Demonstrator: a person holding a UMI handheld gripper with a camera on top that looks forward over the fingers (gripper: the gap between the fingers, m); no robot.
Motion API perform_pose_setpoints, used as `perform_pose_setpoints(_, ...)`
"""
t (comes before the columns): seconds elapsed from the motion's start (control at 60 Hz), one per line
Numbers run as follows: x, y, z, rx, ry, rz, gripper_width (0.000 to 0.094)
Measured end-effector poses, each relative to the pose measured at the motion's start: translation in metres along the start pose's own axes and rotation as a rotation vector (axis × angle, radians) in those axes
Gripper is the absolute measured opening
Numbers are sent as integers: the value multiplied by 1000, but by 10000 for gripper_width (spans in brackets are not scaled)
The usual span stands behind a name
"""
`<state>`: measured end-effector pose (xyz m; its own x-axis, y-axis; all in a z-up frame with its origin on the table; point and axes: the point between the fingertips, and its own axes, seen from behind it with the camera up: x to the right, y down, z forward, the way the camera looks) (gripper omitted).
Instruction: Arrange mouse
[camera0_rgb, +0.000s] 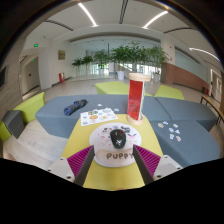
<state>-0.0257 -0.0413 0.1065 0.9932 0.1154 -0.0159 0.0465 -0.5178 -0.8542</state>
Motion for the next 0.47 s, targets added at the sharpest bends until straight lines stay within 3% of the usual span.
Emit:
perform_pose_setpoints(0.167, -29, 13, -62, 17, -52, -7, 832)
perform_pose_setpoints(0.467, -25, -1, -92, 95, -52, 34, 838)
